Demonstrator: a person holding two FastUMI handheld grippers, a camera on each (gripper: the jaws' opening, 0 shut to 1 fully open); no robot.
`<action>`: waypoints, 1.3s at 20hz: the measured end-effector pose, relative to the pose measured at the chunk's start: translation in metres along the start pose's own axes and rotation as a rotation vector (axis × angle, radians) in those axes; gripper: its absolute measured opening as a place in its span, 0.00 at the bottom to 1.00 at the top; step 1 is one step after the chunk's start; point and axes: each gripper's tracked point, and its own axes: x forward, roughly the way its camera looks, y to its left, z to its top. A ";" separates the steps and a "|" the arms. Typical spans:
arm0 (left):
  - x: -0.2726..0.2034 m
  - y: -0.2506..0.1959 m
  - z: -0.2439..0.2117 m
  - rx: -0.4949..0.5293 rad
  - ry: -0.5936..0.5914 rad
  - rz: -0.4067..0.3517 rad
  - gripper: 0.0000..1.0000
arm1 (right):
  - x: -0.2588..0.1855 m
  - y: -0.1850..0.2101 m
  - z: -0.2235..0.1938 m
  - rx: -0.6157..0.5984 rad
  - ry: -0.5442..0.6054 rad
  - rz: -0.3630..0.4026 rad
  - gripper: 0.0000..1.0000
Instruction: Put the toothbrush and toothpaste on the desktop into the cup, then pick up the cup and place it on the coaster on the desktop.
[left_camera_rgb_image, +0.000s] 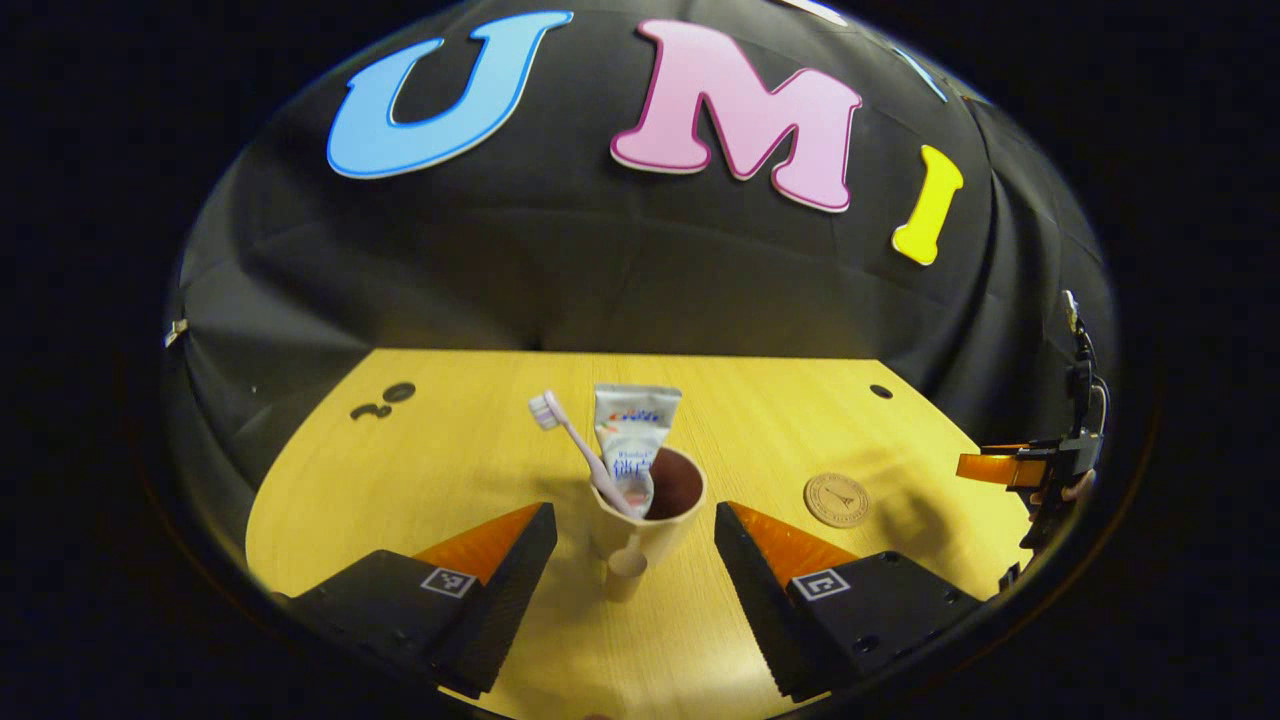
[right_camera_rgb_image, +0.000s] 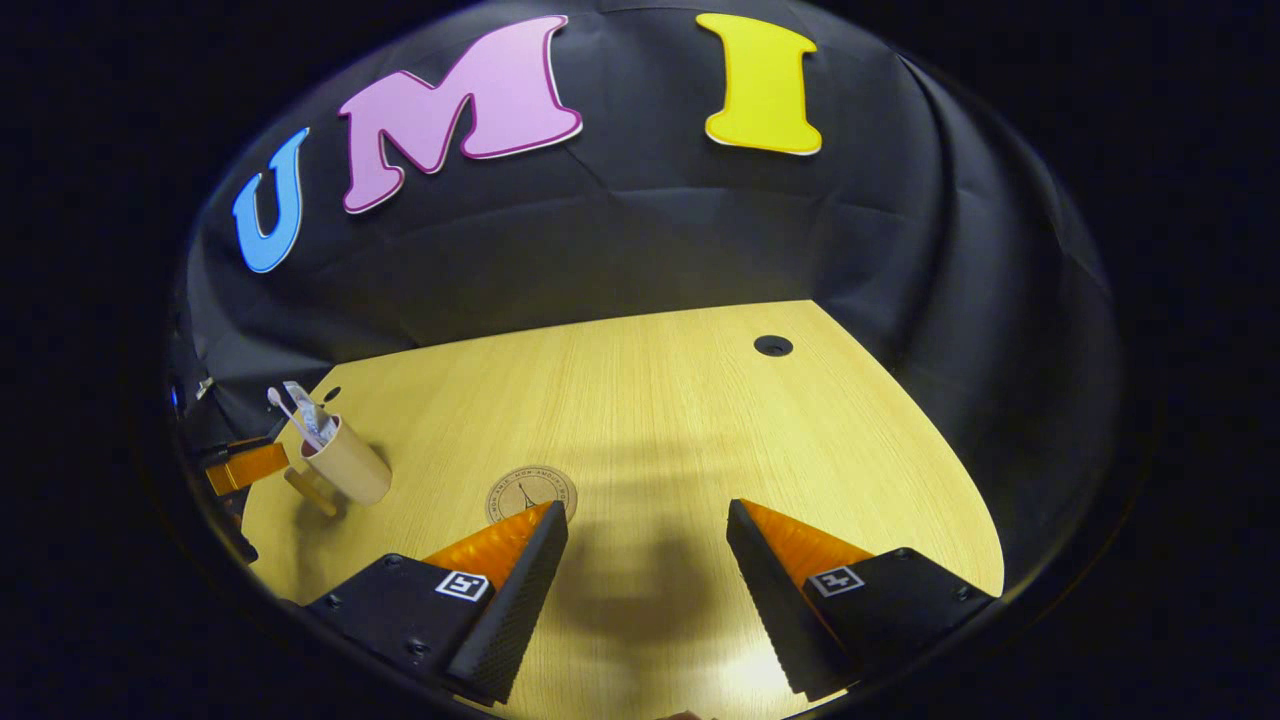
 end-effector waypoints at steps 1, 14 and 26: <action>0.000 -0.003 -0.004 -0.002 0.030 -0.011 0.99 | -0.001 -0.002 0.000 0.007 0.002 -0.004 0.99; 0.040 0.000 -0.038 0.069 0.472 -0.030 0.98 | -0.038 -0.040 -0.027 0.095 0.036 -0.059 0.99; 0.056 0.004 -0.062 0.068 0.650 -0.017 0.60 | -0.046 -0.059 -0.064 0.138 0.101 -0.086 0.99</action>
